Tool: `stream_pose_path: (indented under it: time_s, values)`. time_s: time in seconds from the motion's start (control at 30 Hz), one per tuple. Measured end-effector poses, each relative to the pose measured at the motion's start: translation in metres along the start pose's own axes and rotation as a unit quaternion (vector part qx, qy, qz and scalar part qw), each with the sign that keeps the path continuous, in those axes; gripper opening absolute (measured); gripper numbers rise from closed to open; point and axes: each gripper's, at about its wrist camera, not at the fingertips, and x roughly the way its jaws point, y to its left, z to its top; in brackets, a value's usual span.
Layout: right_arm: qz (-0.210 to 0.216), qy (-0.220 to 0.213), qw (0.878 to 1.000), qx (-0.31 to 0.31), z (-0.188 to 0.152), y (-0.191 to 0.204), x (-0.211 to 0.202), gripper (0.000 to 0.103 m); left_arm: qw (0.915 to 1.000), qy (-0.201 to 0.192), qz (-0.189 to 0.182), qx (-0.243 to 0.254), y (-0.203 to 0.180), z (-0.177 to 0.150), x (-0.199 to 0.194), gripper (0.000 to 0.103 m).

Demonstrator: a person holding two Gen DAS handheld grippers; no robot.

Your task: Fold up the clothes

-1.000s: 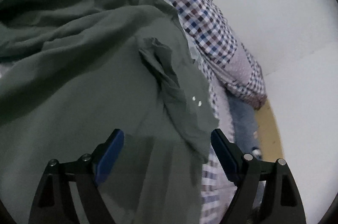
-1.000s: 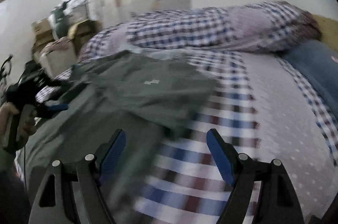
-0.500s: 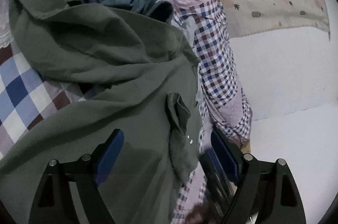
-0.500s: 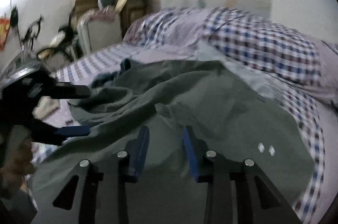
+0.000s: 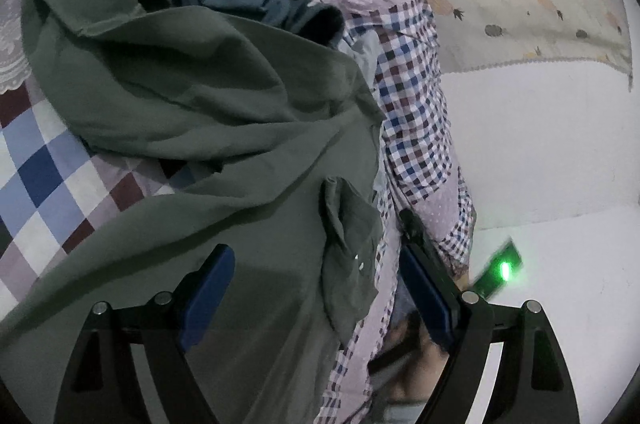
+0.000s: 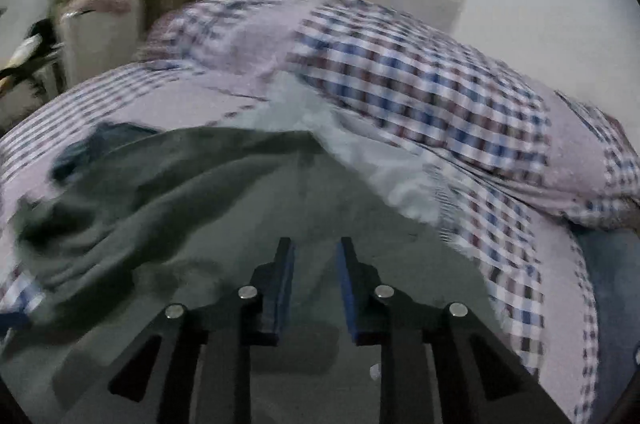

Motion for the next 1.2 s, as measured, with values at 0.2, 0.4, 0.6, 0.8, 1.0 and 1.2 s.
stream_pose_path:
  time_s: [0.2, 0.4, 0.6, 0.8, 1.0, 1.2]
  values:
    - [0.087, 0.016, 0.986, -0.14, -0.041, 0.068, -0.007, 0.024, 0.9999, -0.005, 0.0, -0.012, 0.005, 0.001, -0.005, 0.087]
    - [0.055, 0.047, 0.987, -0.146, -0.046, 0.078, 0.029, 0.021, 0.9999, -0.007, 0.003, -0.008, 0.005, 0.002, -0.003, 0.087]
    - [0.128, 0.001, 0.988, -0.091, -0.027, 0.042, -0.024, 0.001, 0.9999, -0.008, 0.002, -0.012, 0.007, 0.005, -0.003, 0.087]
    - [0.213, -0.061, 0.975, -0.005, -0.02, -0.036, -0.09, 0.001, 1.0, -0.002, 0.004, 0.002, 0.003, 0.002, -0.003, 0.087]
    - [0.045, 0.001, 0.997, 0.068, -0.01, -0.093, -0.047, 0.015, 0.9997, 0.005, 0.016, 0.019, -0.003, -0.005, 0.004, 0.087]
    - [0.055, -0.013, 0.998, 0.021, -0.027, -0.044, -0.057, 0.046, 0.9994, 0.012, 0.024, 0.021, -0.003, -0.008, 0.009, 0.087]
